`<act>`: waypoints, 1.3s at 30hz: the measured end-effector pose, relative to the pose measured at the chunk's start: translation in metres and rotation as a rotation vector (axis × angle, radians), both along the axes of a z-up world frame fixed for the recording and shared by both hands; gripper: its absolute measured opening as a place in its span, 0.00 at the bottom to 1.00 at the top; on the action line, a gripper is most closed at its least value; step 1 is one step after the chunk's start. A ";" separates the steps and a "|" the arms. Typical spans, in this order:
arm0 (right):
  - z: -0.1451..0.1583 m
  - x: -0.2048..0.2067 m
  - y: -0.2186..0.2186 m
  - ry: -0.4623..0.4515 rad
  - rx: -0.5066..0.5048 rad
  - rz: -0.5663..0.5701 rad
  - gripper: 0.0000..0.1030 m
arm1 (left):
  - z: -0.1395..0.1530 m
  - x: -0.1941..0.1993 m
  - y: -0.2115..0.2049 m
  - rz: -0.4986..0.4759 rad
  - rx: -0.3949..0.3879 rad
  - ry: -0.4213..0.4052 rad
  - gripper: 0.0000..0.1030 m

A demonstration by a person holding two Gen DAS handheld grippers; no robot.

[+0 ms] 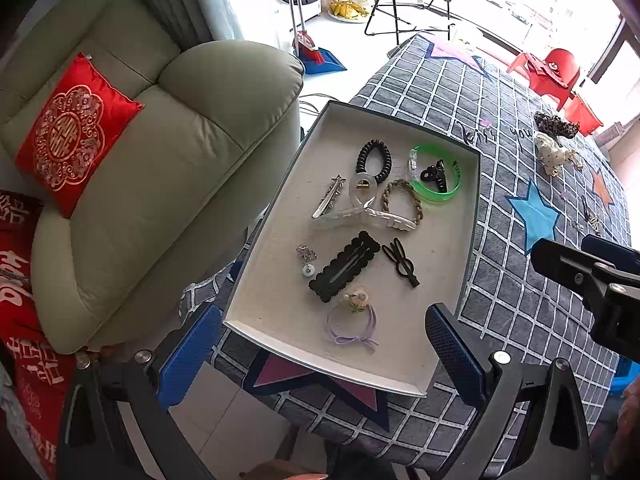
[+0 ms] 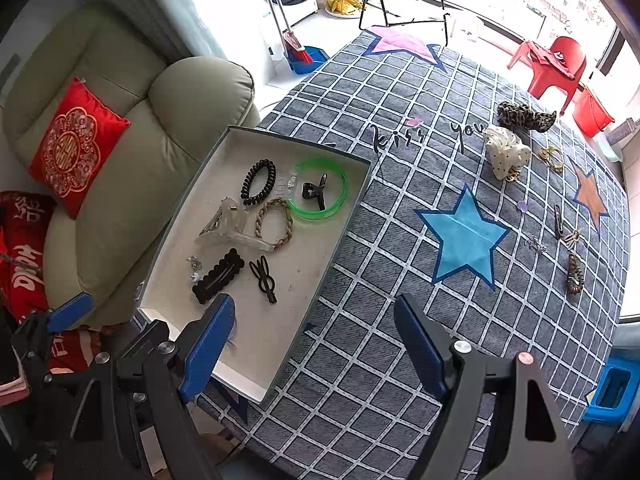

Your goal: Organize jewelry

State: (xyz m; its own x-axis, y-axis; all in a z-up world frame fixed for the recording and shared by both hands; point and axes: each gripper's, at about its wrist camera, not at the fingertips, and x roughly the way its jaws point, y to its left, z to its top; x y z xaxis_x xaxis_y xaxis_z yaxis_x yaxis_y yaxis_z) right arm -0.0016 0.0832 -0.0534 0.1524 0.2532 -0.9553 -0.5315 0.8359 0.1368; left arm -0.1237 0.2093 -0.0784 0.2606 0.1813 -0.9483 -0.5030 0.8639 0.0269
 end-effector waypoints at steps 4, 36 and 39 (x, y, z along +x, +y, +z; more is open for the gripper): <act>0.000 0.000 0.000 0.000 -0.001 0.001 0.81 | 0.000 0.000 0.000 0.000 0.000 0.000 1.00; 0.002 -0.002 0.008 -0.007 -0.003 0.029 0.81 | 0.000 -0.004 0.002 0.018 0.006 0.002 1.00; 0.002 -0.003 0.008 -0.006 -0.002 0.027 0.81 | 0.000 -0.004 0.003 0.020 0.008 0.002 1.00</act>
State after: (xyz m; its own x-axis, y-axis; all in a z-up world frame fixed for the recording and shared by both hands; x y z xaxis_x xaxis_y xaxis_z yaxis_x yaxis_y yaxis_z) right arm -0.0042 0.0911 -0.0514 0.1515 0.2549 -0.9550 -0.5547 0.8216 0.1313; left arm -0.1279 0.2118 -0.0785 0.2553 0.1939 -0.9472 -0.5200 0.8535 0.0346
